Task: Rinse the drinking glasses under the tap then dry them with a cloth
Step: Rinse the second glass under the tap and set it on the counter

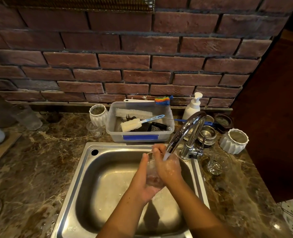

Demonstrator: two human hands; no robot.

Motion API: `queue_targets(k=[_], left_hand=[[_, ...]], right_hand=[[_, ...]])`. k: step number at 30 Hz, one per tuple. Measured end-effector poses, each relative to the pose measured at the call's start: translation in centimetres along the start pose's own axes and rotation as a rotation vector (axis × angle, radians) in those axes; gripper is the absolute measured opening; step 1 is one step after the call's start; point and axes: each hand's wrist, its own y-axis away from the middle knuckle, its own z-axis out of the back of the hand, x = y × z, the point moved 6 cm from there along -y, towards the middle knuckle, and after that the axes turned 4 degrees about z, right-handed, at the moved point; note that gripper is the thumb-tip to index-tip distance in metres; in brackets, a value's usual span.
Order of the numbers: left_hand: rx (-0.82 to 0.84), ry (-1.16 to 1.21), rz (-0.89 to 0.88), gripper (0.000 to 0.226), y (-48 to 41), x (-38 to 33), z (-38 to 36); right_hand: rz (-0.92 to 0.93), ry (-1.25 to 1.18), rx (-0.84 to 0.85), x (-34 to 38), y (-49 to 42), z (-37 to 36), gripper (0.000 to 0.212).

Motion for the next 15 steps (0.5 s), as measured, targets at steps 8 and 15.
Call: queue_targets(k=[8, 15], left_hand=[[0.019, 0.169, 0.046, 0.063, 0.7, 0.0, 0.4], [0.039, 0.092, 0.013, 0.066, 0.9, -0.7, 0.3]], right_hand=[[0.256, 0.481, 0.255, 1.1, 1.7, -1.7, 0.049], [-0.194, -0.140, 0.146, 0.8, 0.1, 0.3, 0.038]])
